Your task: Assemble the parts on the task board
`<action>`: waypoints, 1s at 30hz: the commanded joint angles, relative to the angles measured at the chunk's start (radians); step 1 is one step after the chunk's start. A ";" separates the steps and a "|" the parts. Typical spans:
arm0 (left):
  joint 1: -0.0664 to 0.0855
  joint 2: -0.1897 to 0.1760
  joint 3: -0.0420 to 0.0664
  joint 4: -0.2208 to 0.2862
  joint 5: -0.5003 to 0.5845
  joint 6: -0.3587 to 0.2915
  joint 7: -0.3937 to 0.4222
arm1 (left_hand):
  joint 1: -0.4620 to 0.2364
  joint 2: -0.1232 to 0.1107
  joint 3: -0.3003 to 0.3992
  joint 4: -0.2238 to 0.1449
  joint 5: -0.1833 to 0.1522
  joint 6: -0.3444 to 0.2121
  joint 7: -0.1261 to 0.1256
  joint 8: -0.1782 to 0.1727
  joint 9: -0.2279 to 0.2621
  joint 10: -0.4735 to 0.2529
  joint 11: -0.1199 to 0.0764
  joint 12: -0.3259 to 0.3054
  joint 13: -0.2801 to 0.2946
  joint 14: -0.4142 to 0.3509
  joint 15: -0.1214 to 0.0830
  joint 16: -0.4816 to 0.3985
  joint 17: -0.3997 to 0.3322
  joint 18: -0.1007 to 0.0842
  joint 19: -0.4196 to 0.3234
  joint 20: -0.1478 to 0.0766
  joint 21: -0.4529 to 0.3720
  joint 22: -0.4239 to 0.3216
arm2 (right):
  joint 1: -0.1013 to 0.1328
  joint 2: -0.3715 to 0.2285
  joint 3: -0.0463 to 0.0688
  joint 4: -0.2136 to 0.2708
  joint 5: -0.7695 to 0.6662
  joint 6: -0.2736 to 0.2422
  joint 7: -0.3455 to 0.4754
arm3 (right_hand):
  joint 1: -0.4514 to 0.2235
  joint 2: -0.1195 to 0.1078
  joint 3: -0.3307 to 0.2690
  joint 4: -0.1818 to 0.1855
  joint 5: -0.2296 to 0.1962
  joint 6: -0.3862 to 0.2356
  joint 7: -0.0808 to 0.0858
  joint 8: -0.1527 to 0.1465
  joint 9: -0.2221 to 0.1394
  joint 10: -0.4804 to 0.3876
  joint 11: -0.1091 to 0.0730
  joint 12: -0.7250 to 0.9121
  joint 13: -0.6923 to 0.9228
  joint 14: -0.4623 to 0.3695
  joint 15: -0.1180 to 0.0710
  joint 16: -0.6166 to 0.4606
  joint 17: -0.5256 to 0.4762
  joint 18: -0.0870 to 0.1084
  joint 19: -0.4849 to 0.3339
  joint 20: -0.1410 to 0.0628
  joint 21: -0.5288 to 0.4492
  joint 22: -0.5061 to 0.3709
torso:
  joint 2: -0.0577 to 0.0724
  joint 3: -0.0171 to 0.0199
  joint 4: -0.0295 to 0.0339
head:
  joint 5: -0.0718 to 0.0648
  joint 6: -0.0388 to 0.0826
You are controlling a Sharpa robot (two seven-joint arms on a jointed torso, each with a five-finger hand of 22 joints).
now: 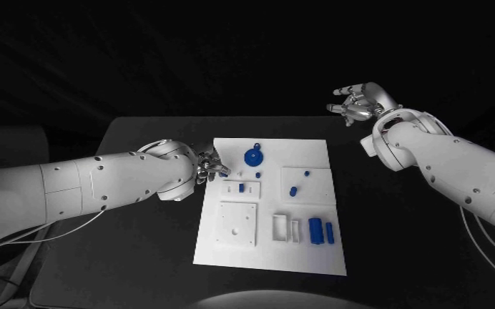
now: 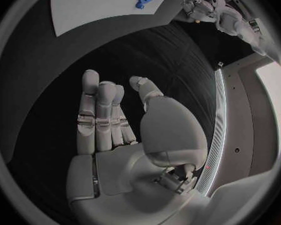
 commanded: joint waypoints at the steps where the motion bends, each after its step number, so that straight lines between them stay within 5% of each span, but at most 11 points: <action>1: -0.006 0.006 -0.001 0.006 -0.039 0.010 -0.015 | 0.009 0.004 0.012 -0.007 0.003 0.058 -0.052 0.001 0.284 0.042 -0.003 -0.002 -0.001 0.007 0.001 -0.005 0.001 -0.004 0.007 -0.001 0.003 0.033 | -0.001 -0.001 0.000 0.001 -0.003 0.003 0.003 | 0.003 -0.007 0.000 0.005 0.001 0.004 0.001 -0.001 0.001 0.000 -0.001 0.005 0.000 -0.002 0.000 0.002 -0.001 0.009 0.001 -0.003 -0.003 0.018 | 0.002 -0.0005 0.0005 | -0.002 -0.004; 30: -0.042 0.042 -0.003 -0.013 -0.092 0.071 -0.019 | -0.001 0.007 0.022 -0.013 0.011 0.053 -0.050 0.003 0.291 0.042 -0.002 -0.002 -0.002 0.007 0.004 -0.006 0.002 -0.004 0.005 0.002 0.002 0.033 | -0.002 0.005 0.000 -0.001 -0.002 0.001 -0.002 | 0.005 -0.011 0.008 0.011 0.002 -0.005 0.001 -0.002 0.000 0.011 -0.002 -0.042 -0.083 0.001 0.000 -0.077 -0.051 0.001 0.016 -0.003 -0.082 -0.053 | 0.002 0.0000 0.0001 | -0.010 -0.011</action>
